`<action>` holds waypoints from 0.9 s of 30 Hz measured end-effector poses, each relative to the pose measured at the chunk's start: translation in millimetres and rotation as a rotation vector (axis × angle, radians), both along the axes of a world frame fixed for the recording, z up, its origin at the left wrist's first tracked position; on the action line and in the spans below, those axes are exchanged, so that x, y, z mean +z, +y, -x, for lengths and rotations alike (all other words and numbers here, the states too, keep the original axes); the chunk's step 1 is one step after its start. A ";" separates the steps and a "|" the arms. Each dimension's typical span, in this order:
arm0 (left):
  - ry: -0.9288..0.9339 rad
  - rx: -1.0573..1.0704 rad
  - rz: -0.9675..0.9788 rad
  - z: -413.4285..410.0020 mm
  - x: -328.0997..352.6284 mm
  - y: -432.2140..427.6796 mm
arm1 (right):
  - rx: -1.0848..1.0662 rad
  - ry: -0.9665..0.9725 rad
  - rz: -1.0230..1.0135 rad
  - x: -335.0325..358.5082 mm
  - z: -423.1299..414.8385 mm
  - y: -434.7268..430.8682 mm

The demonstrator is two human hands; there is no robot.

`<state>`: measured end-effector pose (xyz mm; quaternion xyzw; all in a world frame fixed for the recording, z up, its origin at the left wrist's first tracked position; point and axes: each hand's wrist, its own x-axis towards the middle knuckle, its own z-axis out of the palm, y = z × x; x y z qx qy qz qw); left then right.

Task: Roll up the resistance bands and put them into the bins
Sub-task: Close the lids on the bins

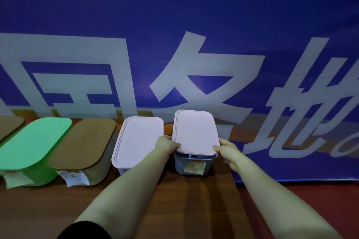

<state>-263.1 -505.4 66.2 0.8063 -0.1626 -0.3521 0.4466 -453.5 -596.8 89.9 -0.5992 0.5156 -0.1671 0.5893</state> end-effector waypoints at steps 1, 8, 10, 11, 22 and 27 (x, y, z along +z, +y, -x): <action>0.007 -0.004 0.014 -0.1 -6.5 -0.6 | -0.001 -0.004 -0.004 -0.8 1.0 1.5; -0.002 -0.020 0.017 10.6 -12.6 8.0 | 0.017 0.005 -0.024 -13.7 3.2 1.7; -0.022 -0.036 0.013 9.8 -16.1 6.6 | 0.016 0.005 -0.013 -13.7 4.3 3.1; -0.029 -0.040 0.013 8.8 -18.7 5.2 | 0.014 0.004 -0.008 -12.5 4.5 4.3; -0.137 -0.058 -0.057 9.4 -26.5 -4.3 | -0.059 0.032 0.049 -25.3 3.1 -4.9; -0.236 -0.107 -0.148 11.3 -22.3 -4.7 | -0.073 0.075 0.082 -27.3 2.3 -11.7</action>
